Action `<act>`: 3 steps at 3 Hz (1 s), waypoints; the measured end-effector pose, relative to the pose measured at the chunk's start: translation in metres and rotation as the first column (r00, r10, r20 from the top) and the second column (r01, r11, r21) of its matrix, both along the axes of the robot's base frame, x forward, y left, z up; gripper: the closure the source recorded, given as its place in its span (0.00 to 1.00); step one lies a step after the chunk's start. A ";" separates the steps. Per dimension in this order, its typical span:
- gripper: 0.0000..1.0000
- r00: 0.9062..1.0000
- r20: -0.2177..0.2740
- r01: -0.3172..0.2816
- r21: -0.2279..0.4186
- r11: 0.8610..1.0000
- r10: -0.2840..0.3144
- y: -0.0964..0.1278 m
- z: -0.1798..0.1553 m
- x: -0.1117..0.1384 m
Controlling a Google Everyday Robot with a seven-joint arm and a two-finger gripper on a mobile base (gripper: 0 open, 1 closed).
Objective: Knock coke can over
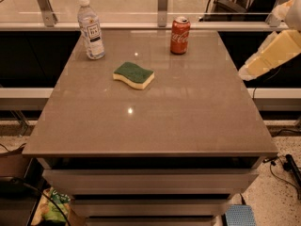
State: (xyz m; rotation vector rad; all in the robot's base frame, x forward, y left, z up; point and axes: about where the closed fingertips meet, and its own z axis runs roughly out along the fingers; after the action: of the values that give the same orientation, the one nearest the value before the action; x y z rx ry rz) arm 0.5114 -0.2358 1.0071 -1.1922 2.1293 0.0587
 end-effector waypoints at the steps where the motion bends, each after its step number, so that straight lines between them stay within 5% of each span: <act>1: 0.00 0.998 0.062 0.002 0.138 0.990 -0.010 -0.002 -0.007 0.032; 2: 0.00 0.995 0.094 -0.012 0.271 0.963 -0.014 0.002 -0.021 0.069; 3: 0.00 0.994 0.105 -0.022 0.279 0.960 -0.008 0.005 -0.021 0.074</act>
Offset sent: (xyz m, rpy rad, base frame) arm 0.1057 -0.0042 -0.0288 0.4084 -0.1440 -0.0044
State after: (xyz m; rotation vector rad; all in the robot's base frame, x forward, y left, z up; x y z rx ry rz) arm 0.5853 -0.2312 0.9862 -1.0124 1.9483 0.2852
